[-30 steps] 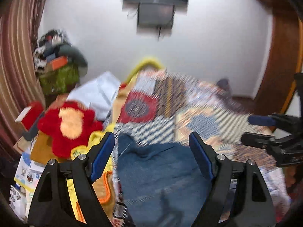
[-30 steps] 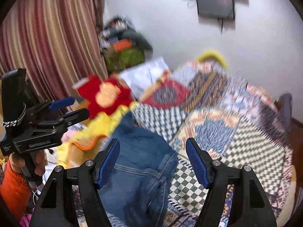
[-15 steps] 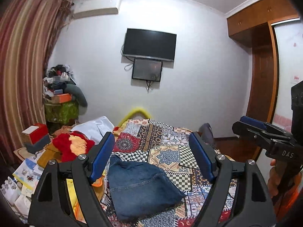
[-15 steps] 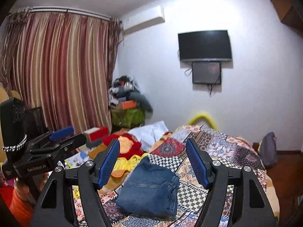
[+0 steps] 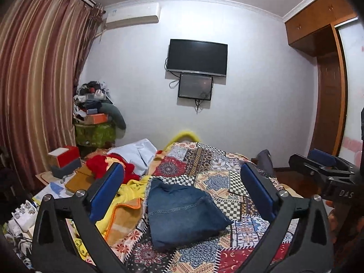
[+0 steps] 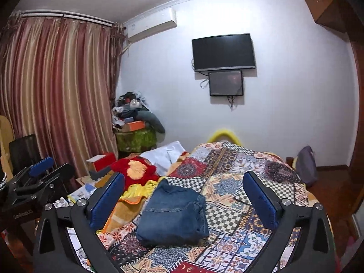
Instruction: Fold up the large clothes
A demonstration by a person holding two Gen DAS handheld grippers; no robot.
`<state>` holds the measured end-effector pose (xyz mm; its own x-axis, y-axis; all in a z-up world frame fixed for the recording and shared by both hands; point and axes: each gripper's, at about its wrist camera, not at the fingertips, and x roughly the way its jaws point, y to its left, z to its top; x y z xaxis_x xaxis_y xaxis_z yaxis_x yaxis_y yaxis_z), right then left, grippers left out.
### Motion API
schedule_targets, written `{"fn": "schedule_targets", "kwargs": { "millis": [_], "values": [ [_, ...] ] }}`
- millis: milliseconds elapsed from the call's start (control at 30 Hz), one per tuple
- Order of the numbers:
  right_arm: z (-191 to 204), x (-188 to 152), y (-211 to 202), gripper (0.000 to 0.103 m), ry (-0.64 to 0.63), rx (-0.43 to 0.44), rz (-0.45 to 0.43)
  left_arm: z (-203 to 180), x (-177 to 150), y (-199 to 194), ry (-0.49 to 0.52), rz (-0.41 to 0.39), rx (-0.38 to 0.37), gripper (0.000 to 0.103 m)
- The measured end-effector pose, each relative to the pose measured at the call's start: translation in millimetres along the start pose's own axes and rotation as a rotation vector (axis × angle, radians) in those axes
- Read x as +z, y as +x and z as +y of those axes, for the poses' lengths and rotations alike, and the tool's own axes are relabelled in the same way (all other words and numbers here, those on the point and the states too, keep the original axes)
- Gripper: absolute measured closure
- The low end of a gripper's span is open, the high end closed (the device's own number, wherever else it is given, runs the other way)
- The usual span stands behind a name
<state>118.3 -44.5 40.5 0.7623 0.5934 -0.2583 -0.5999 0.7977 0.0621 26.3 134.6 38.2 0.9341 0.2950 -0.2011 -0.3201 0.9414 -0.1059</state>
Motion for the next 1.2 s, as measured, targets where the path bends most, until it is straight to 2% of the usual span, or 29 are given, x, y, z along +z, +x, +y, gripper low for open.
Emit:
{"fn": "schedule_targets", "kwargs": {
  "millis": [167,1200],
  "values": [
    [2,-1,9,0.000,-0.007,-0.003,0.026,4,-4,2,-0.027,0.016,-0.015,0.000],
    [0,-11,21,0.000,-0.028,0.008,0.066,9,-12,13,-0.036,0.060,-0.017,0.000]
  ]
}}
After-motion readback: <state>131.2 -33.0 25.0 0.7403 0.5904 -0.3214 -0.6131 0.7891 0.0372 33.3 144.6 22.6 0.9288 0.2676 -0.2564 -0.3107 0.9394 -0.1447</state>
